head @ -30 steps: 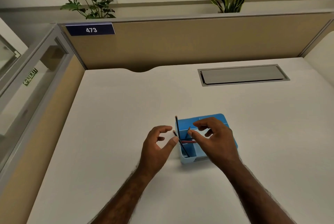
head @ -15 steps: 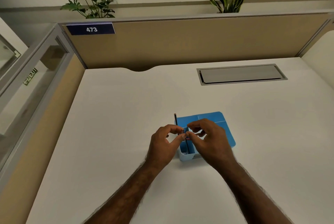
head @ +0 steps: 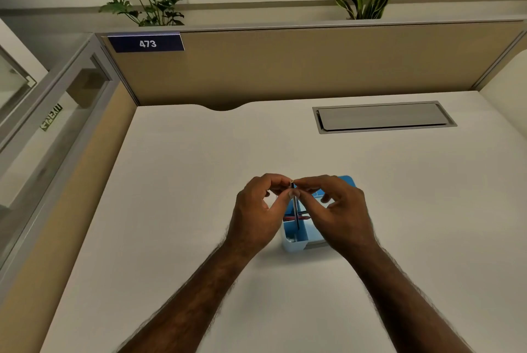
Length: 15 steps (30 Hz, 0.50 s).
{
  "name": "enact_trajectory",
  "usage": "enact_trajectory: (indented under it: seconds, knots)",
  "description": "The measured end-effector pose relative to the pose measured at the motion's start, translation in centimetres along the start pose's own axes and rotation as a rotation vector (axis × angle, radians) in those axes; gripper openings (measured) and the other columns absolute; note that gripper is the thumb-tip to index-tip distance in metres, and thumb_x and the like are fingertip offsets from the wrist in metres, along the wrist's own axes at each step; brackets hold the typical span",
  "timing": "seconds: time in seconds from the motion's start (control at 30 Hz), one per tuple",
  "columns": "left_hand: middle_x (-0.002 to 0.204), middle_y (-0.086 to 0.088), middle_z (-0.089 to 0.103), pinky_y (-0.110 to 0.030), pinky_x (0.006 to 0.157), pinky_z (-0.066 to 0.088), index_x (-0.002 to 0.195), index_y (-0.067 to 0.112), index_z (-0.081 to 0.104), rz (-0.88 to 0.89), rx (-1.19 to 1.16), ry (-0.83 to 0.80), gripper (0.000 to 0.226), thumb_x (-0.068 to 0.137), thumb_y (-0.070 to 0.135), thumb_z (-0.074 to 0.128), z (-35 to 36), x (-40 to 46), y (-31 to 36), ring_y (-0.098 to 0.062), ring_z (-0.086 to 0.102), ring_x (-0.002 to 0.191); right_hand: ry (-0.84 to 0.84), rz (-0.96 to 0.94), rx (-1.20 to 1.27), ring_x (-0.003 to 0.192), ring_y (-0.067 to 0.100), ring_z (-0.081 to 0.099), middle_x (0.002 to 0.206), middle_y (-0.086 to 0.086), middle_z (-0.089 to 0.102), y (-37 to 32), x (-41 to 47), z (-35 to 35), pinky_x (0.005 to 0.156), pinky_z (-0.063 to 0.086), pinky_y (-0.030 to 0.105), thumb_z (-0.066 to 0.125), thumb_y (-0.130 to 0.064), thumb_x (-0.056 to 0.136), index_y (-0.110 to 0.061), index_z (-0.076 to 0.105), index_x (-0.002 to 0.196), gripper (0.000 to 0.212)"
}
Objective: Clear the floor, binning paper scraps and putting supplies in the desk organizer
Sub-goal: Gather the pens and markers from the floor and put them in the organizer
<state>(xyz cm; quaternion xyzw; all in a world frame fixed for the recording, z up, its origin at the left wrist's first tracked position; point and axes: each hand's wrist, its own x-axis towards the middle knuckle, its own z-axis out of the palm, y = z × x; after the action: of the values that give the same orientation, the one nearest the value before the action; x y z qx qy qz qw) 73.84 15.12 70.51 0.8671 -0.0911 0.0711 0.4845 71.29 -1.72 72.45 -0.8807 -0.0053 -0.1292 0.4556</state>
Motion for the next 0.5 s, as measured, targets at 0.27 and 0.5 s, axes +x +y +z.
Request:
enact_trajectory:
  seconds: [0.27, 0.5]
  knots:
    - [0.108, 0.0, 0.074, 0.0, 0.082, 0.044, 0.114, 0.015, 0.071, 0.116, 0.07, 0.057, 0.024, 0.092, 0.024, 0.076, -1.4, 1.0, 1.6, -0.005, 0.061, 0.094, 0.056, -0.046, 0.033, 0.094, 0.003, 0.068, 0.105, -0.006, 0.079, -0.9, 0.8, -0.3, 0.078, 0.057, 0.02, 0.078, -0.029, 0.092, -0.02, 0.079, 0.113, 0.023]
    - [0.108, -0.005, 0.075, -0.013, 0.088, 0.047, 0.113, 0.011, 0.072, 0.148, 0.11, 0.066, 0.023, 0.091, 0.018, 0.077, -1.3, 1.0, 1.6, -0.015, 0.065, 0.099, 0.058, -0.028, 0.035, 0.095, 0.01, 0.07, 0.105, -0.005, 0.079, -0.4, 1.0, 0.0, 0.08, 0.058, 0.022, 0.078, -0.031, 0.092, -0.019, 0.079, 0.112, 0.023]
